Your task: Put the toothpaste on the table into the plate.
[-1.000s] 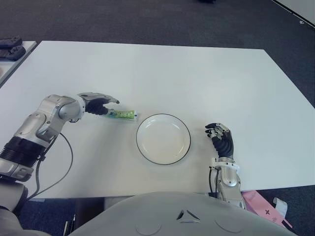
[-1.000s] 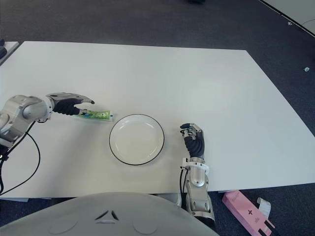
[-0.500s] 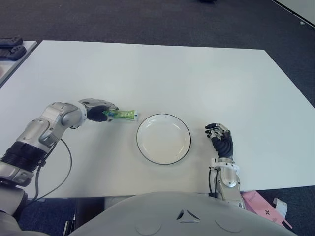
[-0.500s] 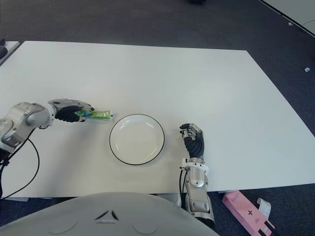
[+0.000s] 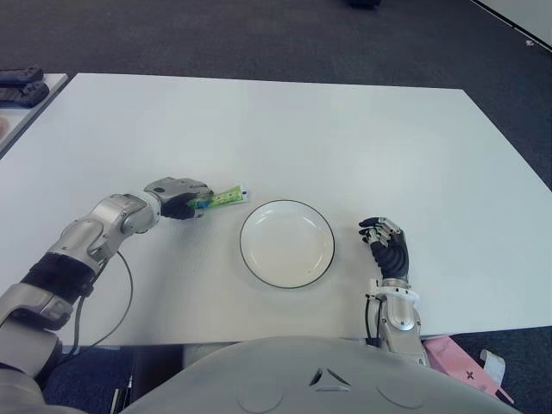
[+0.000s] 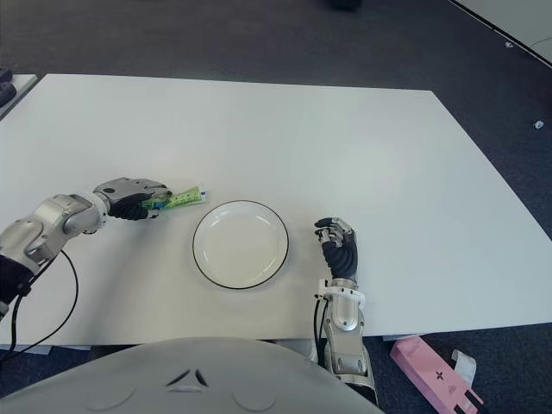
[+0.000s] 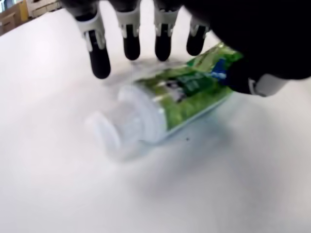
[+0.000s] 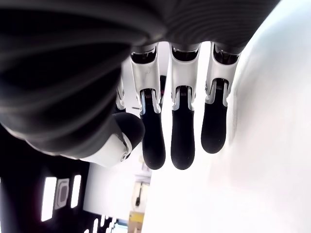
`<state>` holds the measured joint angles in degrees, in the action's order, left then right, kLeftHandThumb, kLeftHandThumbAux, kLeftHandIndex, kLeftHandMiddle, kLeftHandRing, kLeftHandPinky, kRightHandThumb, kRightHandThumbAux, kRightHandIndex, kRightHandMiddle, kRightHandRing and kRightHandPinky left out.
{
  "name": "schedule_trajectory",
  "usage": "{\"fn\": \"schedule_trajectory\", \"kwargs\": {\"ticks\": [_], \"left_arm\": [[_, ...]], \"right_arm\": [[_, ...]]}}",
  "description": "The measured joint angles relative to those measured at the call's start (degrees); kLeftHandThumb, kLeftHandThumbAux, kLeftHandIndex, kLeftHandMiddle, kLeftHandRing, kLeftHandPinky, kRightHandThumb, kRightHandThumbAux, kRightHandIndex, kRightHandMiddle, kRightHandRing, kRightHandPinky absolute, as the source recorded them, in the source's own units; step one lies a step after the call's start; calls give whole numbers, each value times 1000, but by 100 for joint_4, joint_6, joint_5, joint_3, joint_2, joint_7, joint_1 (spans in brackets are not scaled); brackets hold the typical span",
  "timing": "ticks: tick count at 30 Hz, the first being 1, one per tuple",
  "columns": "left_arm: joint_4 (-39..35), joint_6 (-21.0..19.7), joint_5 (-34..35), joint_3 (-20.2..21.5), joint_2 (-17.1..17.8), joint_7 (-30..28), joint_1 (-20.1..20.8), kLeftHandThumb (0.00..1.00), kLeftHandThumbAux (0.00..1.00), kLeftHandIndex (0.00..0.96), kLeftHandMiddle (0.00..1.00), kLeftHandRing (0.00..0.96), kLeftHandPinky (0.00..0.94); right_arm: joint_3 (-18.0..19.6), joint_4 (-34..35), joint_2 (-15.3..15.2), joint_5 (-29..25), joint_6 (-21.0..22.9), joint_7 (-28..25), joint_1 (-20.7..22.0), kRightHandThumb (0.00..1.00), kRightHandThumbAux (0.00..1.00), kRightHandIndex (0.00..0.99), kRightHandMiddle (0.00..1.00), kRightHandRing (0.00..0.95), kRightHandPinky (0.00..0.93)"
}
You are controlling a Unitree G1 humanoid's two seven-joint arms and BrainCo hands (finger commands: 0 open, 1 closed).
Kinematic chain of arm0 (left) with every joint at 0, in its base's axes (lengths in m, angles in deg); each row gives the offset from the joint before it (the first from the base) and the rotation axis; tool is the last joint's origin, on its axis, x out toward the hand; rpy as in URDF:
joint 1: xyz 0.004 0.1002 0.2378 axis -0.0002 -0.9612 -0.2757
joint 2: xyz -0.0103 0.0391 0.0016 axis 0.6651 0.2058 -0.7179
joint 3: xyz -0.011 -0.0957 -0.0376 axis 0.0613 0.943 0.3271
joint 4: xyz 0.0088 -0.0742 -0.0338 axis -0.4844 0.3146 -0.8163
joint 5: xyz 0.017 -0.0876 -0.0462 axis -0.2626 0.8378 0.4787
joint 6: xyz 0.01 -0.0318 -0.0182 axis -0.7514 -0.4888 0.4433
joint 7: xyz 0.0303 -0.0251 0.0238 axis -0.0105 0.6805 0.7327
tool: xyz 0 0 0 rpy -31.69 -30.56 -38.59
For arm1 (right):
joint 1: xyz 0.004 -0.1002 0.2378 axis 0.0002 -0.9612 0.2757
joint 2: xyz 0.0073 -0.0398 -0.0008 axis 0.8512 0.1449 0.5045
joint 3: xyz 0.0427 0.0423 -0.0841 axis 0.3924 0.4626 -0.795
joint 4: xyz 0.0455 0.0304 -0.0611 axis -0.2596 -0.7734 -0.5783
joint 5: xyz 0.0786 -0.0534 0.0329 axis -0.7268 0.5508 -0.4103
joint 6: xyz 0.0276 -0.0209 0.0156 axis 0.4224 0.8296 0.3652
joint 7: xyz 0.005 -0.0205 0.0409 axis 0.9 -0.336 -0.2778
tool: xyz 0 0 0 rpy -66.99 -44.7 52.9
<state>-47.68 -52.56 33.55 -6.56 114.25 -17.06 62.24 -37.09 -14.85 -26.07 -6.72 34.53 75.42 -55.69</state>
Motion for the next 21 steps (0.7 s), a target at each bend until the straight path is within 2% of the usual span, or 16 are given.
{"fn": "schedule_trajectory", "kwargs": {"ticks": [11,21], "left_arm": [[997,27,-190,-301,-410,915,382,522,228,0,67,75,144],[2159,26,-289,-696,-832,1700,918,509,236,0,66,54,118]], "right_arm": [[-11,49,22,0,26,57,-58,712,730,426,463,476,472],[-17,59,32,-6,16,55,-99,712,729,426,468,478,479]]}}
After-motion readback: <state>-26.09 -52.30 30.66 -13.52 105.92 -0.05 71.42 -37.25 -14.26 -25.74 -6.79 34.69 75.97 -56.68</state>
